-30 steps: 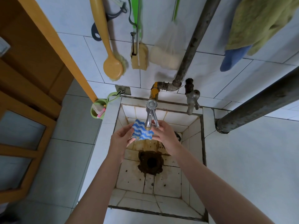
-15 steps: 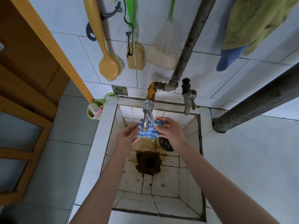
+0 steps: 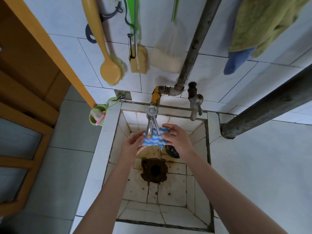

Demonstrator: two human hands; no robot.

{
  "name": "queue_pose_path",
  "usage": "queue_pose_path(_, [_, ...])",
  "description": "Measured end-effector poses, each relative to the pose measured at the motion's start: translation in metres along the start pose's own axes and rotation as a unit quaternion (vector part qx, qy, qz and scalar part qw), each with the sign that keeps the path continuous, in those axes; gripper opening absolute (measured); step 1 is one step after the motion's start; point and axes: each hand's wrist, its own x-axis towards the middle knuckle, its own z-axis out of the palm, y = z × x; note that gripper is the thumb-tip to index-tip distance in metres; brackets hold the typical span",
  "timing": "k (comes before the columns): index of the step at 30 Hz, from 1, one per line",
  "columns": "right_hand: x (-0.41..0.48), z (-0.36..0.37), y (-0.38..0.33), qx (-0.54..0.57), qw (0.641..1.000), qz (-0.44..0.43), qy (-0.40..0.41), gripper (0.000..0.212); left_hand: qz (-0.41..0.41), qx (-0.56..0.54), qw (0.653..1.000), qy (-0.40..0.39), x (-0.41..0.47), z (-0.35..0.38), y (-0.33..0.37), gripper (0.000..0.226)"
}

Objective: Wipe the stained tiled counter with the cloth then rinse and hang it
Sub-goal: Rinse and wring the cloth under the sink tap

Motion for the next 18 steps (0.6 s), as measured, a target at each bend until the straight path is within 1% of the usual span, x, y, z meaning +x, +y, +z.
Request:
queue_pose_path(3, [-0.001,0.008,0.004,-0.016,1.0,-0.009,-0.004,0.035,-0.005,0.046,0.999,0.005,-0.002,-0.004,-0.003,0.02])
queue_pose_path(6, [-0.003,0.014,0.008,-0.018,1.0,-0.013,0.001,0.035,0.006,0.1,0.994,0.038,-0.006,-0.005,-0.003,0.023])
queue_pose_path(7, [-0.004,0.017,0.009,-0.025,1.0,-0.018,0.0,0.035,0.0,0.094,0.995,0.033,-0.007,-0.005,-0.002,0.024])
queue_pose_path(9, [-0.007,0.021,0.014,-0.053,0.998,-0.034,0.003,0.035,-0.035,0.049,0.998,-0.004,-0.012,-0.002,-0.001,0.025])
queue_pose_path(11, [-0.011,0.025,0.016,-0.081,0.996,-0.044,0.009,0.031,-0.057,0.025,0.998,-0.012,-0.016,0.0,0.0,0.027])
queue_pose_path(13, [-0.017,0.027,0.016,-0.095,0.994,-0.05,-0.003,0.028,-0.059,0.018,0.998,0.004,-0.016,-0.001,-0.002,0.03])
queue_pose_path(16, [-0.025,0.029,0.018,-0.115,0.99,-0.071,-0.046,0.027,-0.065,0.032,0.997,0.036,-0.018,-0.004,-0.007,0.037])
queue_pose_path(18, [-0.028,0.03,0.019,-0.12,0.987,-0.086,-0.062,0.025,-0.071,0.029,0.995,0.063,-0.018,-0.007,-0.01,0.034])
